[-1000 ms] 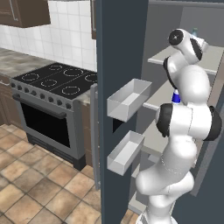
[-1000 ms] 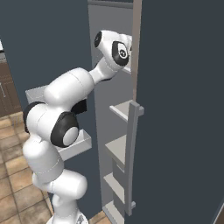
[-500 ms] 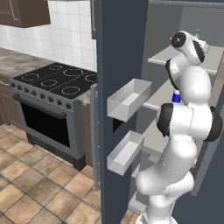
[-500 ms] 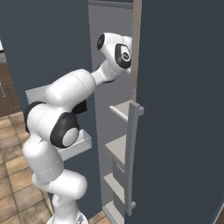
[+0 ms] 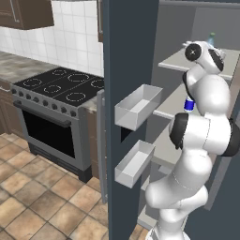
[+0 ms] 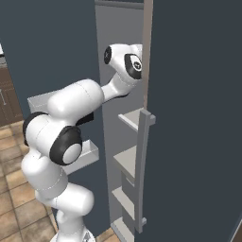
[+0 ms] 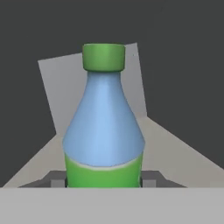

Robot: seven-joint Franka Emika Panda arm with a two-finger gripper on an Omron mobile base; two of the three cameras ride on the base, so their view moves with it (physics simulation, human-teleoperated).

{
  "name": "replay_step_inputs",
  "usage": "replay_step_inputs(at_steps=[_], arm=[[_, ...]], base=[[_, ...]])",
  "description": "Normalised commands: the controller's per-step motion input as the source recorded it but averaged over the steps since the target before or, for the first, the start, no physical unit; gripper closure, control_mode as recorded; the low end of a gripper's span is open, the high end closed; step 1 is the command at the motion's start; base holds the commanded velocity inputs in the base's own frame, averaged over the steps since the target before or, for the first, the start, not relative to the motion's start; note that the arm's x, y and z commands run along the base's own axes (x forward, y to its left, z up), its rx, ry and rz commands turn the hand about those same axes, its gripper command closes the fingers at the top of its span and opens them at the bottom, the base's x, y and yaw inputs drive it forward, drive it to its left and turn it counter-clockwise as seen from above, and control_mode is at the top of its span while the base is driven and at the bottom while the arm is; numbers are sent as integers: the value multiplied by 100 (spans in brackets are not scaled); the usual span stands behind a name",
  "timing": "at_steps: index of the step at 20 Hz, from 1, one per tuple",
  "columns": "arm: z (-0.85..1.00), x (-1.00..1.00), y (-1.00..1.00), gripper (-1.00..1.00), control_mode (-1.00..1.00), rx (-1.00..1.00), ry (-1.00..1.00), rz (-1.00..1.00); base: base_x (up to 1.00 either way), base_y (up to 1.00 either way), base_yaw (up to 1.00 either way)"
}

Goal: Take the bottled waters from the counter and place them in the freezer to freeze. Close the freezer door after placing the bottles.

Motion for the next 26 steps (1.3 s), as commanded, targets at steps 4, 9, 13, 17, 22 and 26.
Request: replay_step_inputs(at_steps=[4, 9, 13, 17, 22, 26], arm=[[-37, 8, 3, 100, -100, -11, 6, 1], [-15, 13, 0, 100, -100, -3, 19, 0], [-1, 8, 0, 100, -100, 0, 11, 0], [-1, 0, 0, 100, -100, 0, 0, 0], [-11, 0, 0, 100, -100, 0, 0, 0], [-19, 0, 0, 100, -100, 0, 0, 0]], base=[[0, 0, 0], [0, 0, 0], [0, 0, 0], [0, 0, 0], [0, 0, 0], [0, 0, 0]])
